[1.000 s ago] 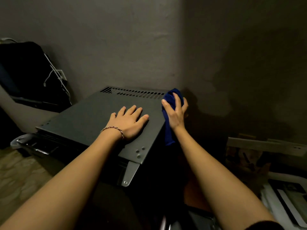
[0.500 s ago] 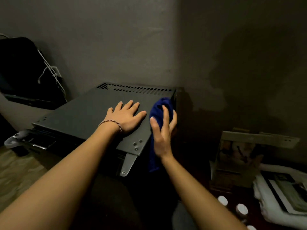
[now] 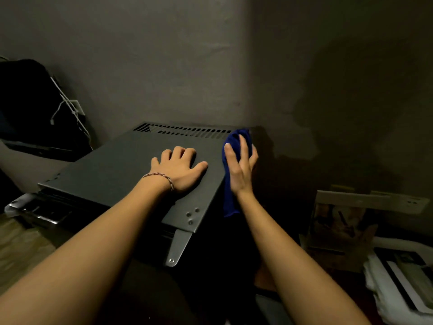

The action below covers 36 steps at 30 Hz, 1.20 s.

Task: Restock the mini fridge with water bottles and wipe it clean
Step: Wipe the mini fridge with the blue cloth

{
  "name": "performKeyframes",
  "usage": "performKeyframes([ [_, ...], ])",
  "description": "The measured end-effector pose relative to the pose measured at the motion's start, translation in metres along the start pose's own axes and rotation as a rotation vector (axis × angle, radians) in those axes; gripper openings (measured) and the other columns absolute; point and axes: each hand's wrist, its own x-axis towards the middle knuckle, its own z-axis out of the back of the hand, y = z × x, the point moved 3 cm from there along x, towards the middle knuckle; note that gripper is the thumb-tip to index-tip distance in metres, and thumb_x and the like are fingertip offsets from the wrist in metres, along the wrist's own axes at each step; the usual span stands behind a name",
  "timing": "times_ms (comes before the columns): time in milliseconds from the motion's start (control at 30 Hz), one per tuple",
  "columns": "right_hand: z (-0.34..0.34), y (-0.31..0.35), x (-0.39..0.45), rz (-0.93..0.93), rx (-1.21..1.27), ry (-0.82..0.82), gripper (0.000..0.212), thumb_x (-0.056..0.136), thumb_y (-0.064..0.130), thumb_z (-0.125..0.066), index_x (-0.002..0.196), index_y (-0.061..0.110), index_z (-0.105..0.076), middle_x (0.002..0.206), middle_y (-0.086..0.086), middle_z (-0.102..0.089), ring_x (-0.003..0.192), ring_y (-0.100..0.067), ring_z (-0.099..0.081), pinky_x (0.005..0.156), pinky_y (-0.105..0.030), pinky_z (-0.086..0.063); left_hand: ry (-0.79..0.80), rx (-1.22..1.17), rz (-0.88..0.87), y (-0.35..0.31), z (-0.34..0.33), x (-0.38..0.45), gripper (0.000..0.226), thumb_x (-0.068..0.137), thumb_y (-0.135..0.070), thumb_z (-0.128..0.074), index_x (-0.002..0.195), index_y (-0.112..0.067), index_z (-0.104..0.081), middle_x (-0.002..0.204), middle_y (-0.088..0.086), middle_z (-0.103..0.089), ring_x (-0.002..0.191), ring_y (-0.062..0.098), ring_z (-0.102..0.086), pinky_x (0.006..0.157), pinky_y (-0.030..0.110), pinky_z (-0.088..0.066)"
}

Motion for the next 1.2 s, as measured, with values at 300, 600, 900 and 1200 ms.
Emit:
performKeyframes([
  [300,0.008,-0.045,0.048,-0.542,0.014,-0.031,0.090,0.086,0.079,-0.039,0.158,0.031,-0.013,0.167,-0.001,0.005,0.152,-0.033,0.003,0.122,-0.054,-0.004,-0.014,-0.015,-0.027,0.007,-0.005,0.004,0.062,0.087,-0.071,-0.020,0.141,-0.042,-0.031,0.158,-0.010,-0.022,0.147,0.024,-0.014,0.116,0.055,-0.015],
  [600,-0.001,-0.034,-0.062,-0.440,-0.019,0.057,0.100,0.075,0.085,-0.039,0.157,0.038,-0.005,0.165,-0.002,0.016,0.151,-0.031,0.014,0.119,-0.048,0.005,0.001,-0.016,0.005,0.003,0.000,0.002,0.063,0.089,-0.070,-0.024,0.145,-0.041,-0.030,0.159,-0.007,-0.022,0.146,0.027,-0.015,0.115,0.055,-0.015],
  [900,-0.010,-0.004,-0.123,-0.293,-0.005,0.067,0.117,0.054,0.095,-0.028,0.156,0.043,0.000,0.164,0.003,0.018,0.151,-0.023,0.013,0.118,-0.048,0.004,0.022,0.004,0.014,0.000,0.000,-0.001,0.066,0.092,-0.068,-0.024,0.150,-0.036,-0.027,0.162,-0.004,-0.020,0.147,0.030,-0.017,0.116,0.056,-0.017],
  [1200,0.004,-0.057,-0.056,-0.400,-0.032,0.015,0.077,0.092,0.073,-0.035,0.157,0.040,-0.008,0.166,-0.002,0.011,0.151,-0.033,0.009,0.122,-0.052,0.000,0.018,-0.013,0.011,0.002,0.000,0.003,0.067,0.088,-0.071,-0.024,0.147,-0.039,-0.029,0.160,-0.006,-0.022,0.145,0.030,-0.020,0.115,0.058,-0.016],
])
